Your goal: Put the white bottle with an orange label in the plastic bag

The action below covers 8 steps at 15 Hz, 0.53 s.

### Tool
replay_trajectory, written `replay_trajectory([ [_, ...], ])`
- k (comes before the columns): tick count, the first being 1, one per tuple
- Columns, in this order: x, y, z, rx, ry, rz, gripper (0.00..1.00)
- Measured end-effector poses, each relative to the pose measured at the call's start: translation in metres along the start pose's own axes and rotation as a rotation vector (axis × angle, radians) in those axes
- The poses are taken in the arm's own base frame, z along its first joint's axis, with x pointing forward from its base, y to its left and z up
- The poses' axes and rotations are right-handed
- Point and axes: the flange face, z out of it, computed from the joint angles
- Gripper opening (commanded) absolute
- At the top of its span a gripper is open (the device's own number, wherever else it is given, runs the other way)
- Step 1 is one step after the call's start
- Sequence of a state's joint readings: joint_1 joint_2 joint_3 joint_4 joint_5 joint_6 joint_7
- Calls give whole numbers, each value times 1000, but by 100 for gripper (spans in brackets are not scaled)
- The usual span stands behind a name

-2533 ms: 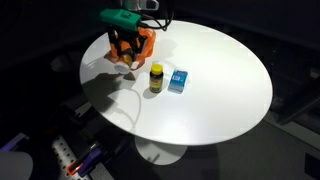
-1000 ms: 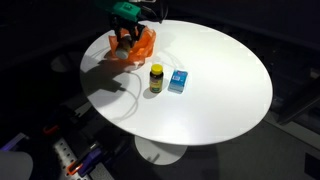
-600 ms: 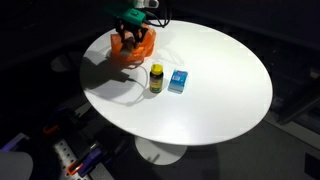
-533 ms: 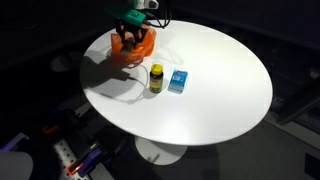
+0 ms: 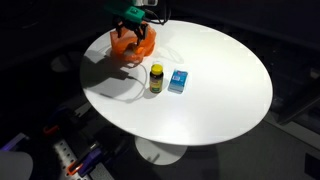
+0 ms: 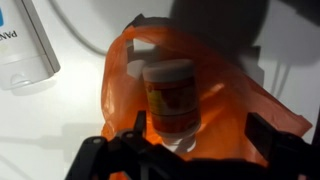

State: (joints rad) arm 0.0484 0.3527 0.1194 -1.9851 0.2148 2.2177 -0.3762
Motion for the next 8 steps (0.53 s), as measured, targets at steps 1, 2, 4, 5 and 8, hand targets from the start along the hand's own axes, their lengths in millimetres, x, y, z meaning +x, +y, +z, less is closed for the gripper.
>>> replay_trajectory([
  [1,-3,1,-8,-6,4,11,100],
  [2,-8,3,-16,-13,5,28,100],
  [4,-20,8,-30,-30,-1,80,100],
  [5,-28,11,-36,-41,-8,109,100],
  [8,-51,19,-52,-70,-43,187,100],
])
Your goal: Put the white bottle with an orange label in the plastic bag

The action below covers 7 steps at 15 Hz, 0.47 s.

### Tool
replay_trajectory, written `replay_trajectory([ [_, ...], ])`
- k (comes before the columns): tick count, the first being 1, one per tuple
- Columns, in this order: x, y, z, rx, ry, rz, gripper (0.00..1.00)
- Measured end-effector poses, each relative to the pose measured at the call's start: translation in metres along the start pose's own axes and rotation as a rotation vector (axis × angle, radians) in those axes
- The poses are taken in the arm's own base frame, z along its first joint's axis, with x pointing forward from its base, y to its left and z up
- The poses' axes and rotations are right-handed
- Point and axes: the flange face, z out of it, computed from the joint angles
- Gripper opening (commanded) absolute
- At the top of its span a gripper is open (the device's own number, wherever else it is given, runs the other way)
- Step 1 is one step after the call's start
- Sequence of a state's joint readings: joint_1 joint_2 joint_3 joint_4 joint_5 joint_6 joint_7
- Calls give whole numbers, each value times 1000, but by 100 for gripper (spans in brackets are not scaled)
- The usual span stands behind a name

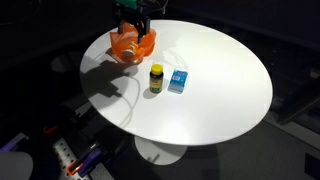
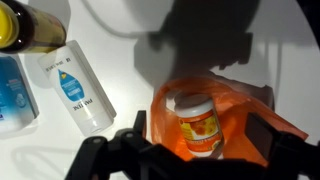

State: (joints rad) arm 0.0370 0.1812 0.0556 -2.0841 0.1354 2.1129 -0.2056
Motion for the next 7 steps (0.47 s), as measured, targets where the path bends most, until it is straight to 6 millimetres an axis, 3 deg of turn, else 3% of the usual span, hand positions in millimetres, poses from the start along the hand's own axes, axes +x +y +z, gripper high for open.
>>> replay_trajectory([
  [5,-28,16,-16,-26,-64,74,100],
  [7,-29,16,-14,-25,-69,75,100],
])
